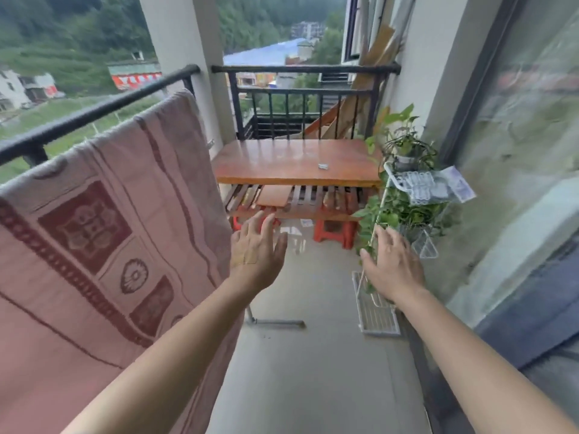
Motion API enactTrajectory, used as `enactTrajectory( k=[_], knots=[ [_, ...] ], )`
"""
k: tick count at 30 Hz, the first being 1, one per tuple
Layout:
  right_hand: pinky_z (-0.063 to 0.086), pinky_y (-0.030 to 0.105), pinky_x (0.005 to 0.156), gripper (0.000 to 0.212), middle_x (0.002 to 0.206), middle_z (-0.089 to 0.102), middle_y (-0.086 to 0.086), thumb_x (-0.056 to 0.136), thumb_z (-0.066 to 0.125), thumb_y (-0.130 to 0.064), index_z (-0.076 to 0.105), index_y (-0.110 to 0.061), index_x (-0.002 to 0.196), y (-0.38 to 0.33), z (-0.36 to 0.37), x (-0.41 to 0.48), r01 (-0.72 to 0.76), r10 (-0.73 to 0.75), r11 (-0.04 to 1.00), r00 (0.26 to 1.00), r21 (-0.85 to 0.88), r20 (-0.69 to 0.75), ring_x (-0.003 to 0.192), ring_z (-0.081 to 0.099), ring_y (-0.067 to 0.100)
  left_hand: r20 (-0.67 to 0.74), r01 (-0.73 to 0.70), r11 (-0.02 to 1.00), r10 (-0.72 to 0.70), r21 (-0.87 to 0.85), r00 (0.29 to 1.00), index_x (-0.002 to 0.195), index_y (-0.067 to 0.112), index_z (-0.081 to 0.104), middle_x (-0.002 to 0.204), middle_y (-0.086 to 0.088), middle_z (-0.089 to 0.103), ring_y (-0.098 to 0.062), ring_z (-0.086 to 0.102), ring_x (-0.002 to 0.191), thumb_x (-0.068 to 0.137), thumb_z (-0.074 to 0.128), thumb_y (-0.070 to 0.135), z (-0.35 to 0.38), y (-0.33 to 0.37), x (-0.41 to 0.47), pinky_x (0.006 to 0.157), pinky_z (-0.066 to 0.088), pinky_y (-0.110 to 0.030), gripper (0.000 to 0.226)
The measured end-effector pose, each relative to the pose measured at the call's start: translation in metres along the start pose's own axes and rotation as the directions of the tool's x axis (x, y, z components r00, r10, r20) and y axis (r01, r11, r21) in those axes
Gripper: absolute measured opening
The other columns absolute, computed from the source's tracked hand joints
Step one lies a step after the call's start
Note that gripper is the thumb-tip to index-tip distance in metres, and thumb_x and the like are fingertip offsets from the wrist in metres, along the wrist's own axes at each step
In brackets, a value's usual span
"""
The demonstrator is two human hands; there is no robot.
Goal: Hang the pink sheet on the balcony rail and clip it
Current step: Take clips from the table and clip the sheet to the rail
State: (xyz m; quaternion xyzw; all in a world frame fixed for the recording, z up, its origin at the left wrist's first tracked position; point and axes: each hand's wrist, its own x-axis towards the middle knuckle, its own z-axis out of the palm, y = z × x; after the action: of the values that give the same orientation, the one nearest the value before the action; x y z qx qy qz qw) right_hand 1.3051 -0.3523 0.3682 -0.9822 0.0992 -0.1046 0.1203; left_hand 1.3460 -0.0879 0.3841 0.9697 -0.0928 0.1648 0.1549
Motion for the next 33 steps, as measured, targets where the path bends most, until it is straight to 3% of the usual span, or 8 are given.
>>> enactTrajectory(
  k=[5,10,15,21,29,33],
  knots=[
    [0.045,0.043,0.103,0.066,0.152,0.036,0.005,0.097,0.043,-0.047,0.024,-0.018,0.153,0.038,0.058,0.098,-0.089,0.089,0.996,0.994,0.003,0.067,0.134,0.042,0.025,0.174,-0.048,0.998,0.042,0.03,0.984,0.149,0.024,0.031,0.156,-0.003,0.029,-0.024,0.029,0.141,0.099,0.029,0.052,0.094,0.002,0.096,0.112,0.027,-0.044,0.057],
    [0.044,0.04,0.103,0.064,0.151,0.037,0.006,0.098,0.044,-0.042,0.025,-0.017,0.153,0.063,0.123,0.251,-0.074,0.066,0.997,0.976,0.031,0.205,0.135,0.041,0.025,0.29,-0.022,0.994,-0.011,0.11,0.957,0.152,0.023,0.023,0.16,-0.004,0.02,-0.024,0.023,0.145,0.1,0.027,0.053,0.18,-0.005,0.223,0.115,0.023,-0.043,0.06],
    [0.047,0.041,0.099,0.062,0.15,0.037,0.005,0.099,0.042,-0.043,0.024,-0.018,0.153,0.061,0.143,0.404,-0.046,0.025,0.997,0.96,0.07,0.278,0.131,0.045,0.025,0.273,0.078,0.988,-0.113,0.136,0.955,0.151,0.023,0.027,0.16,-0.006,0.022,-0.027,0.026,0.144,0.098,0.029,0.053,0.216,-0.007,0.367,0.115,0.026,-0.046,0.061],
    [0.042,0.041,0.103,0.062,0.149,0.038,0.007,0.097,0.046,-0.042,0.027,-0.018,0.152,0.039,0.156,0.54,0.008,-0.032,0.996,0.96,0.085,0.279,0.133,0.043,0.027,0.226,0.09,0.986,-0.121,0.141,0.967,0.149,0.022,0.029,0.158,-0.005,0.024,-0.028,0.027,0.142,0.099,0.03,0.054,0.244,-0.008,0.498,0.113,0.025,-0.047,0.059],
    [0.043,0.039,0.102,0.061,0.148,0.038,0.005,0.098,0.044,-0.044,0.026,-0.02,0.151,0.027,0.244,0.711,-0.017,0.007,0.999,0.946,0.029,0.324,0.133,0.043,0.026,0.369,0.064,0.99,-0.105,0.122,0.923,0.152,0.024,0.022,0.162,-0.005,0.016,-0.026,0.023,0.145,0.101,0.026,0.052,0.367,-0.049,0.668,0.114,0.026,-0.047,0.059],
    [0.042,0.037,0.102,0.06,0.147,0.041,0.005,0.097,0.045,-0.043,0.028,-0.021,0.15,0.027,0.304,0.805,-0.138,0.134,0.99,0.923,-0.017,0.361,0.132,0.045,0.025,0.472,0.053,0.994,-0.091,0.093,0.877,0.153,0.022,0.02,0.162,-0.006,0.015,-0.025,0.023,0.145,0.101,0.026,0.052,0.445,-0.085,0.767,0.115,0.025,-0.045,0.06]
  ],
)
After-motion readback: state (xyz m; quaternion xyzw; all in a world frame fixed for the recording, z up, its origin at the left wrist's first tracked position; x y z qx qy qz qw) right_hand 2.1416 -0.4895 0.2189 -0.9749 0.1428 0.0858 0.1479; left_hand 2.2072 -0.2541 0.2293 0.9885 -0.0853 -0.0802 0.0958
